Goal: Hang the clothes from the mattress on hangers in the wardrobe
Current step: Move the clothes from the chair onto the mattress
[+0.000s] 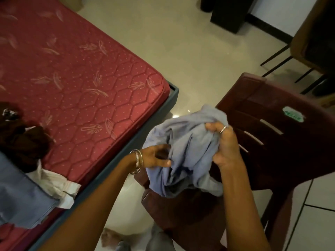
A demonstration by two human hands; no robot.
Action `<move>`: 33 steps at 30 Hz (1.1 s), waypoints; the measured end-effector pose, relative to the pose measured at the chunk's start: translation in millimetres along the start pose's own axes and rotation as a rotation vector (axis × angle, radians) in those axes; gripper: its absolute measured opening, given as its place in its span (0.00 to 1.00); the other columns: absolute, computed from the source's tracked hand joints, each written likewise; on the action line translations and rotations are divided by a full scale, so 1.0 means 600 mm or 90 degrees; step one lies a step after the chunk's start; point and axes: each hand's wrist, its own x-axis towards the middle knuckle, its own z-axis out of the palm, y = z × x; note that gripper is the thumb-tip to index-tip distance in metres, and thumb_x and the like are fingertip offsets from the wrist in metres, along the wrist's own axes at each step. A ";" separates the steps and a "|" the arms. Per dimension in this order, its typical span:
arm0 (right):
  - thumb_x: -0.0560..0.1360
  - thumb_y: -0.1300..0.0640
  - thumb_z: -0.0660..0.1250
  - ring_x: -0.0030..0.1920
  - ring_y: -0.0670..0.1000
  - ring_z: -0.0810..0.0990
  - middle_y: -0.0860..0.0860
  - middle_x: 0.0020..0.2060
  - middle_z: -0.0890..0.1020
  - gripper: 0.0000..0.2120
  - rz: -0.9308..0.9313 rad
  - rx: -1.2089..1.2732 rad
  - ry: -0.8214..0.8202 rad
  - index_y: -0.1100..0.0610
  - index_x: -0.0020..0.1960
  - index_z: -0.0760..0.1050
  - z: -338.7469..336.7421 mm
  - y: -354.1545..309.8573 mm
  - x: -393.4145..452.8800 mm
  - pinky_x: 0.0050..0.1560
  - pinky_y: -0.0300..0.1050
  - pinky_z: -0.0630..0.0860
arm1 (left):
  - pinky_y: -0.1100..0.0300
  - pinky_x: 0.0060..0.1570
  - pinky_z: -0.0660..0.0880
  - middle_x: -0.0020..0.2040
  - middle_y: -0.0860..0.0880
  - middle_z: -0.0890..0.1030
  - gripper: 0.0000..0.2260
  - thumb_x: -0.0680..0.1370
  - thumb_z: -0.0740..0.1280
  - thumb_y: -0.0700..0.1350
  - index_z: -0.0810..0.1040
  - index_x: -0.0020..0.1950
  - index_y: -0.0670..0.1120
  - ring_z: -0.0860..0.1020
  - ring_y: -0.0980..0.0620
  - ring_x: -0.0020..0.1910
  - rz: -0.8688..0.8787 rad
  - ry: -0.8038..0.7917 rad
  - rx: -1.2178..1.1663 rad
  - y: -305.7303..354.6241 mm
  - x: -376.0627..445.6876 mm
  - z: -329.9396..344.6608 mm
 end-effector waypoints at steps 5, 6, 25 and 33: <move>0.76 0.58 0.63 0.50 0.53 0.80 0.56 0.44 0.82 0.08 -0.065 0.145 -0.177 0.61 0.51 0.77 0.182 -0.082 -0.076 0.58 0.48 0.77 | 0.62 0.54 0.75 0.55 0.54 0.81 0.34 0.60 0.77 0.64 0.76 0.61 0.50 0.79 0.58 0.55 0.252 0.024 -0.342 0.037 -0.083 -0.013; 0.75 0.57 0.65 0.50 0.53 0.81 0.55 0.44 0.83 0.08 -0.063 0.159 -0.208 0.60 0.50 0.78 0.216 -0.085 -0.092 0.59 0.50 0.77 | 0.61 0.51 0.77 0.50 0.54 0.84 0.27 0.60 0.78 0.62 0.82 0.54 0.51 0.81 0.57 0.51 0.280 0.053 -0.432 0.045 -0.107 -0.018; 0.64 0.65 0.75 0.54 0.51 0.81 0.50 0.48 0.83 0.21 -0.272 -0.379 -0.773 0.55 0.54 0.76 0.825 0.090 -0.454 0.55 0.47 0.77 | 0.55 0.56 0.62 0.60 0.36 0.72 0.40 0.62 0.75 0.59 0.69 0.63 0.34 0.70 0.37 0.58 -0.123 1.326 -0.190 -0.338 -0.726 -0.252; 0.68 0.71 0.67 0.51 0.40 0.81 0.38 0.46 0.84 0.35 -0.403 -0.429 -0.833 0.56 0.71 0.59 0.989 0.124 -0.493 0.48 0.35 0.77 | 0.61 0.32 0.68 0.29 0.50 0.73 0.30 0.68 0.63 0.38 0.66 0.70 0.49 0.73 0.59 0.28 -0.034 1.393 -0.257 -0.527 -0.927 -0.273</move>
